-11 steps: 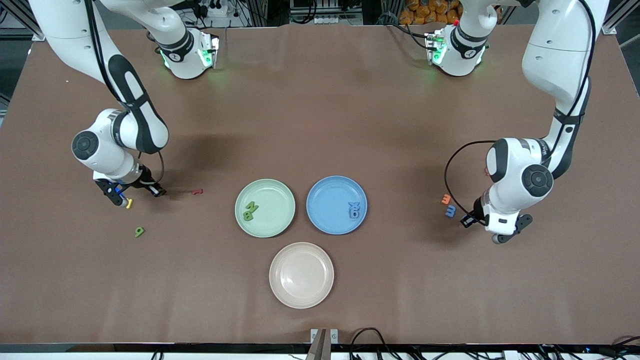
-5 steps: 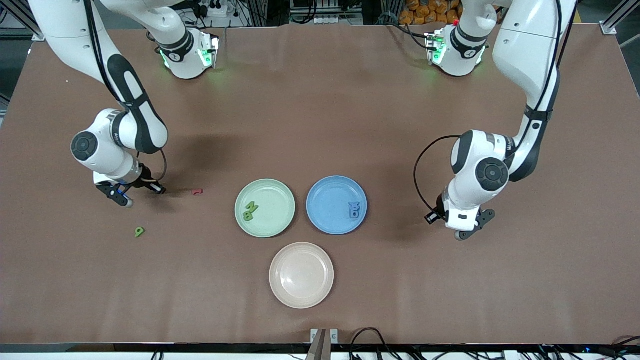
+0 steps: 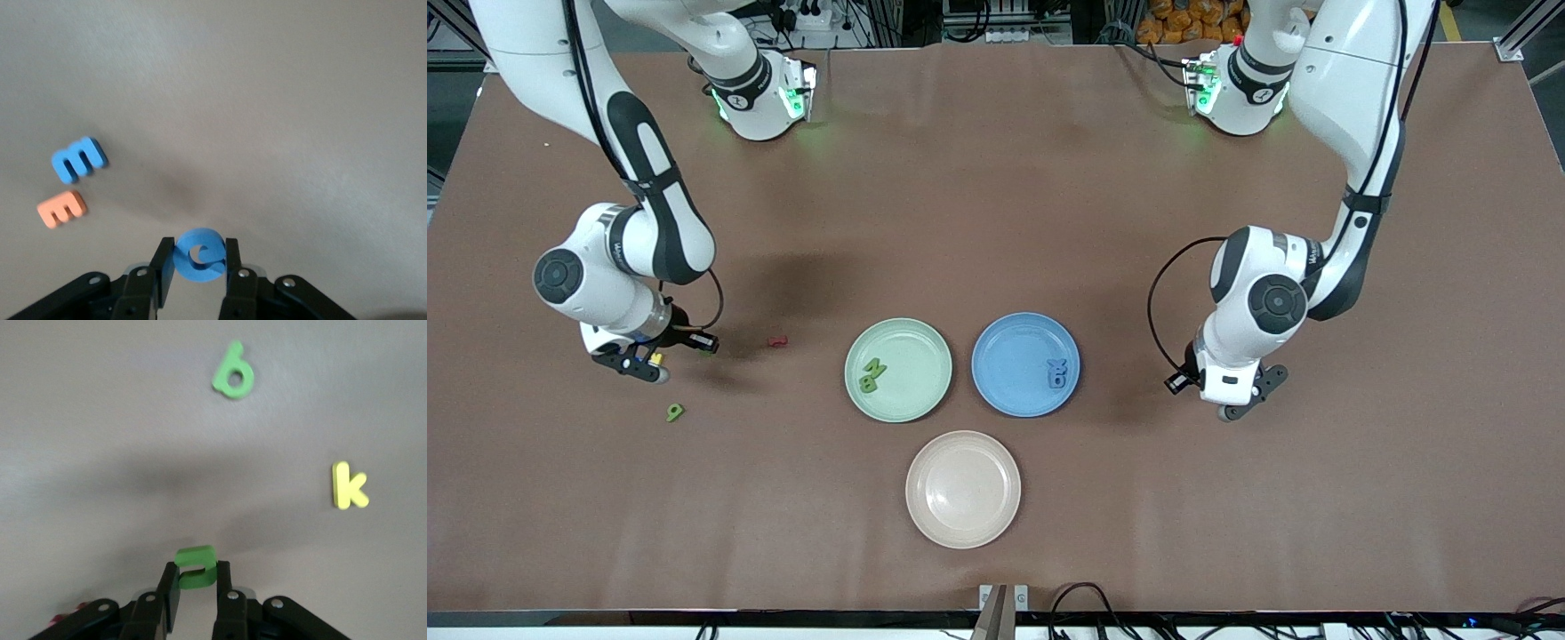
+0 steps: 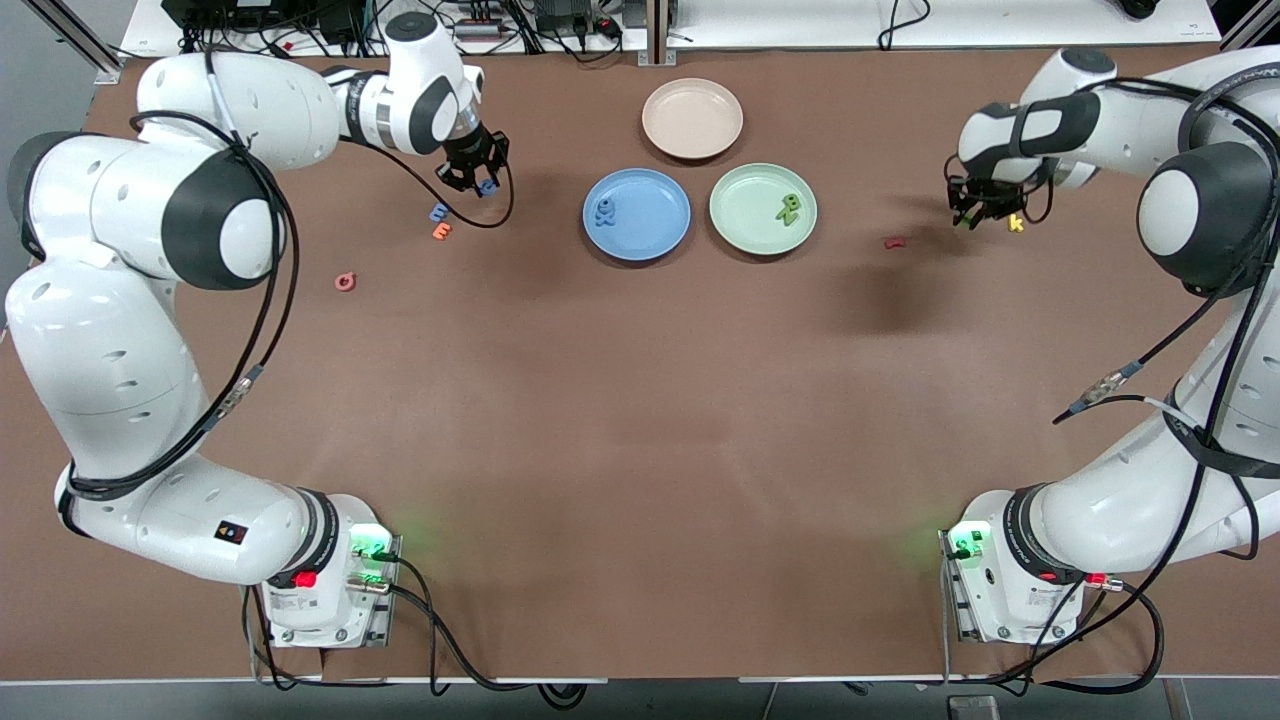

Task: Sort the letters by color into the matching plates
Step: 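Carry u and c toward the green and blue plates with both grippers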

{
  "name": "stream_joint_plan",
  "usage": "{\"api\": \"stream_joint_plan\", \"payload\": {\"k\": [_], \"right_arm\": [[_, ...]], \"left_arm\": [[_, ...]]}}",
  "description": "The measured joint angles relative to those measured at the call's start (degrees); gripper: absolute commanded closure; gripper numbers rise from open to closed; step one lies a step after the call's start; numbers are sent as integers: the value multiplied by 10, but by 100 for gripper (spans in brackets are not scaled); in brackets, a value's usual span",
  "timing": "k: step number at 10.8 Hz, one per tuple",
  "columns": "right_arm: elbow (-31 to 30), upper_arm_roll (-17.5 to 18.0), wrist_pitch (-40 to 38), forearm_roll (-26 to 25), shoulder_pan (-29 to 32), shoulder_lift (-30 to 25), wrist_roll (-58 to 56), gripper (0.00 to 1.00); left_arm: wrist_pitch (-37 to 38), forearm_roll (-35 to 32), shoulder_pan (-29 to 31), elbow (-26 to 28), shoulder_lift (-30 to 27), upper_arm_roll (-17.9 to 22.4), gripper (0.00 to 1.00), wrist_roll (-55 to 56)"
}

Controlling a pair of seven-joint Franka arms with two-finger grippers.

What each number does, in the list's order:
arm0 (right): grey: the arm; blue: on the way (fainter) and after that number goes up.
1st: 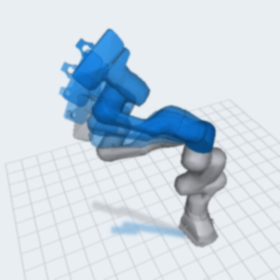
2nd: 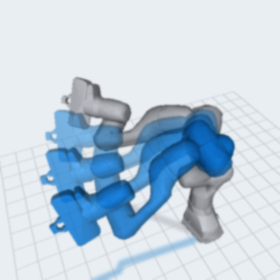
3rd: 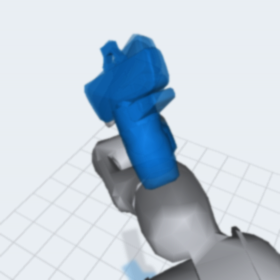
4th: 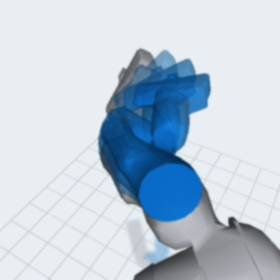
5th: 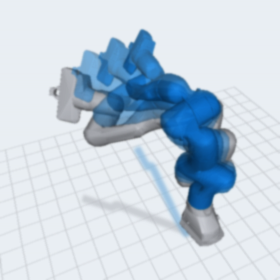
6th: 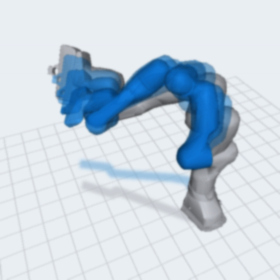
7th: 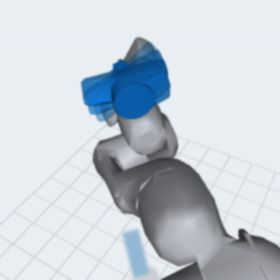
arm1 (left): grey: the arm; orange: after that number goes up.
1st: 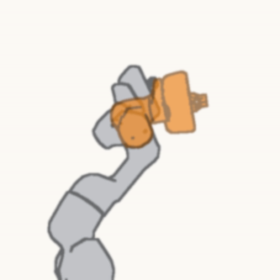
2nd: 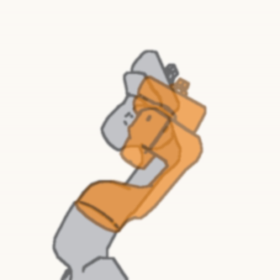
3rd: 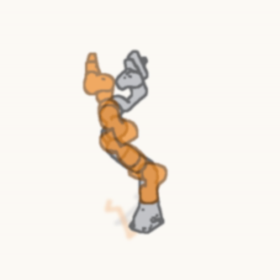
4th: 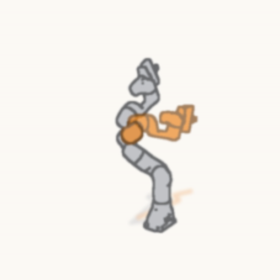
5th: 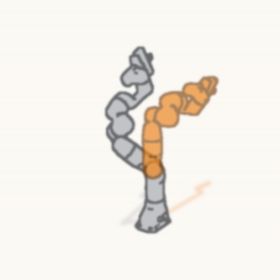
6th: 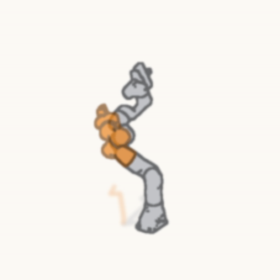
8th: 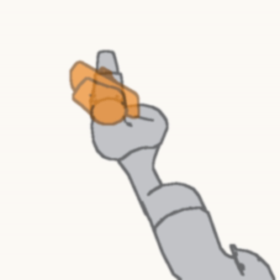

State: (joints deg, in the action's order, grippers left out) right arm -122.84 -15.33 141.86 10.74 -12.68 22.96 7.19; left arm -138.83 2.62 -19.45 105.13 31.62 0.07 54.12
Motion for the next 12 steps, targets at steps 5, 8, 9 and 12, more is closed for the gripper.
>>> {"api": "stream_joint_plan", "payload": {"k": [5,8,9,12], "right_arm": [[103,4,-117,-29,-26,-1,1,94],[119,10,-118,-29,-41,1,37,94],[126,19,-119,-29,-46,4,67,94],[150,47,-119,-29,-63,20,108,94]], "left_arm": [[2,0,-43,0,0,0,100,58],[2,0,-61,-2,0,0,100,90],[2,0,-71,-4,0,-1,100,108],[2,0,-95,-14,0,-1,100,149]]}}
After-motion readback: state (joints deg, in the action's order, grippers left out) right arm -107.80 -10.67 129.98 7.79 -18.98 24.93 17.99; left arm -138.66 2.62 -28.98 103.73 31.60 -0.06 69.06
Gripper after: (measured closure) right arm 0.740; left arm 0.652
